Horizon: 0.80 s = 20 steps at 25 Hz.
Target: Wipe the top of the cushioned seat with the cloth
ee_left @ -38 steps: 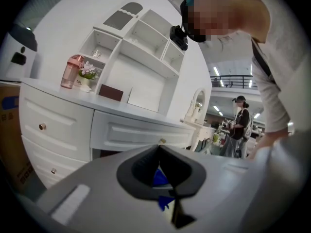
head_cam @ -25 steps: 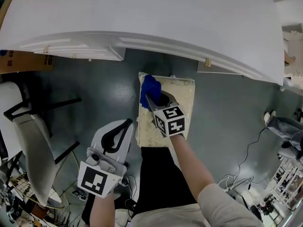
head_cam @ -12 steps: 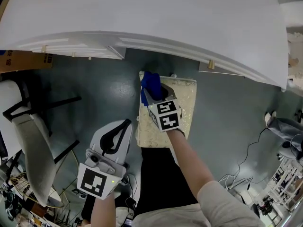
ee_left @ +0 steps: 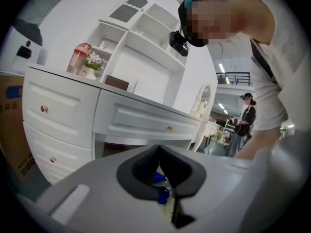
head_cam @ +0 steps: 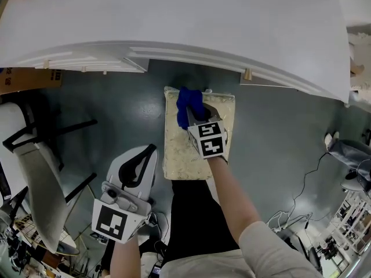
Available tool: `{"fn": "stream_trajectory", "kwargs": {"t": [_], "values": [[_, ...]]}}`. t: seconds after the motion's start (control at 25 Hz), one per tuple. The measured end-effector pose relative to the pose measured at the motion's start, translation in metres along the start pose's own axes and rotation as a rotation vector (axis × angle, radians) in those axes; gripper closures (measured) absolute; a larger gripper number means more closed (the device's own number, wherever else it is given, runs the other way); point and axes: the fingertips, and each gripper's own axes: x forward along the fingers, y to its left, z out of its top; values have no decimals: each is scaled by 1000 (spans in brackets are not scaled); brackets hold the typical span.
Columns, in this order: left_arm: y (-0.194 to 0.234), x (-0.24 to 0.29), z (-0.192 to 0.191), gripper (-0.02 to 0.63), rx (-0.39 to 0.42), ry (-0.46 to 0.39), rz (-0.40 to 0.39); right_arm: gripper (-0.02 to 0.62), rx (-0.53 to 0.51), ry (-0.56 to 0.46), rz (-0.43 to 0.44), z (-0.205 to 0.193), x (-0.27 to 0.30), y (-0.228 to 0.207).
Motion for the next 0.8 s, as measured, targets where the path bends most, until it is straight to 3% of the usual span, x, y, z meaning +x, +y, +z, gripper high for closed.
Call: {"fn": "stream_trajectory", "kwargs": {"t": [0.16,0.52,0.8], "values": [[-9,9,8,606,27,-30,-16,545,20,0,-51,-11,-14,-29],[-28,24,3,606,31,11,-71,546,95,-4,-159,-36,-46,-98],[-30,21,6,606,48,4,-69,546,147,0,-221,-51,-62,-124]]}}
